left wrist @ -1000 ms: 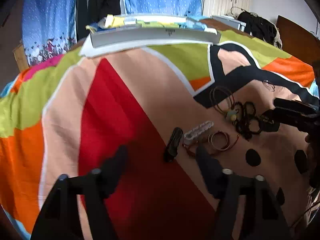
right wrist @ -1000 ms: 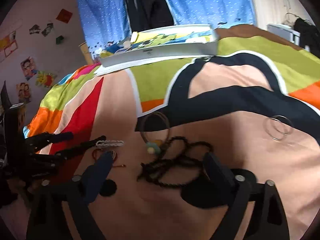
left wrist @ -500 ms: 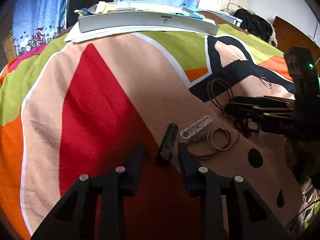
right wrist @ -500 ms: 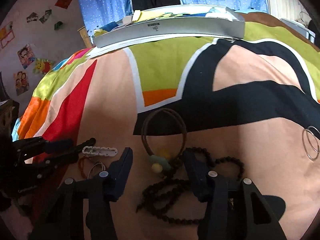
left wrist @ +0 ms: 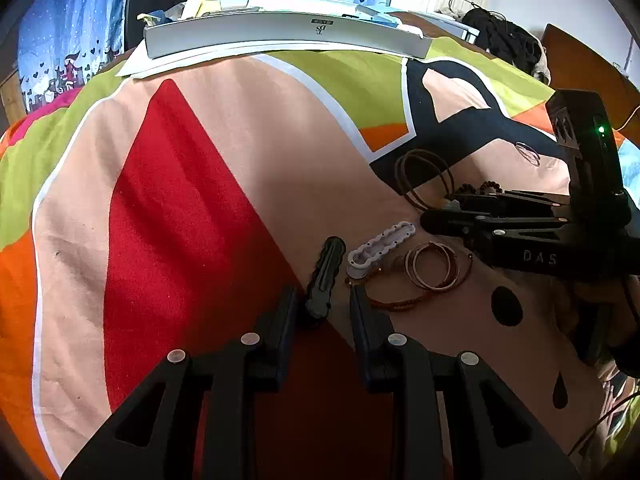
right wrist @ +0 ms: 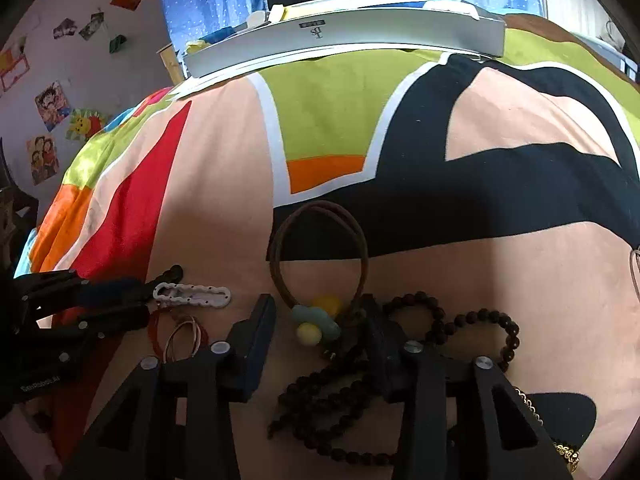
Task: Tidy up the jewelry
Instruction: 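Grasp the beaded brown hair tie with the right tool while the left tool grasps the black hair clip, then carry the hair tie and black clip into the tray and open both tools, then withdraw both tools from the tray back toward the duvet, then move the left tool to the white barrette while the right tool approaches the black bead bracelet, then grasp the white barrette with the left tool while the right tool grasps the black bead bracelet, then carry the barrette and bead bracelet with both tools over the white tray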
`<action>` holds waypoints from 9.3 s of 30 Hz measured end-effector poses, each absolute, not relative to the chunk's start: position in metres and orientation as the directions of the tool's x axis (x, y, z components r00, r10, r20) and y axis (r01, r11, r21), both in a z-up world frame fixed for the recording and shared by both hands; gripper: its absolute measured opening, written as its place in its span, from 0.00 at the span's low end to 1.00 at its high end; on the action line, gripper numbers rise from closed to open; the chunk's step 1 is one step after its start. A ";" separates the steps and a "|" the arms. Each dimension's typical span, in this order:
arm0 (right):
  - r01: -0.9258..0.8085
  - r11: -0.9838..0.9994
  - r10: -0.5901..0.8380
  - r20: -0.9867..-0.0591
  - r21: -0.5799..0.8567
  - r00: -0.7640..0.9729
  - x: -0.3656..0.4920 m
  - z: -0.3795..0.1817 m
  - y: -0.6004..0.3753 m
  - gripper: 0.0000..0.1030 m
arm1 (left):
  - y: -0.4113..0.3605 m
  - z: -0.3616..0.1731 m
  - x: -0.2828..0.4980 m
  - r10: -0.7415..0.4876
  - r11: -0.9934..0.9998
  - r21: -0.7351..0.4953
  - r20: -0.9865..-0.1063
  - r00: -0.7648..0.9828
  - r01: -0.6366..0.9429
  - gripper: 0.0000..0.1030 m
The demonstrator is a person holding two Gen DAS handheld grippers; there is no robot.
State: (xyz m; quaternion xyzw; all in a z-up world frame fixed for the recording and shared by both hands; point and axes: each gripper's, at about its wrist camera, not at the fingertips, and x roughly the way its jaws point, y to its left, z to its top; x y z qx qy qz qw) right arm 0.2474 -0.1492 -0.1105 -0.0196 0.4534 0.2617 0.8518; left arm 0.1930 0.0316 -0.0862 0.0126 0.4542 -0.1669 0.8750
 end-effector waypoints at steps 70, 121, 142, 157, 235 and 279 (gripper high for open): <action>-0.551 0.815 0.548 -0.543 0.176 0.637 0.433 -0.027 -0.084 0.25 | 0.119 0.009 0.410 -0.049 0.982 -0.173 -0.627 0.777 -0.078 0.12; -0.433 0.900 0.433 -0.231 0.055 0.871 0.177 0.120 -0.224 1.00 | 0.010 0.133 0.152 -0.135 0.987 -0.131 -0.318 0.939 0.098 0.95; -0.385 0.921 0.373 -0.399 0.054 0.837 0.106 0.041 -0.236 1.00 | 0.002 0.055 0.080 -0.146 0.989 -0.105 -0.487 0.861 0.108 0.95; -0.233 0.966 0.251 -0.600 0.110 0.760 0.106 -0.024 -0.247 1.00 | 0.004 -0.028 0.094 -0.124 0.992 -0.093 -0.745 0.655 0.082 0.95; -0.193 0.867 0.496 -0.754 0.460 0.430 0.231 -0.111 -0.201 0.57 | 0.007 -0.093 0.226 -0.377 0.884 -0.179 -0.818 0.434 0.431 0.12; -0.527 0.838 0.471 -0.674 0.140 0.569 0.128 -0.025 -0.169 0.11 | 0.023 -0.028 0.153 -0.420 0.907 -0.335 -0.680 0.601 0.255 0.11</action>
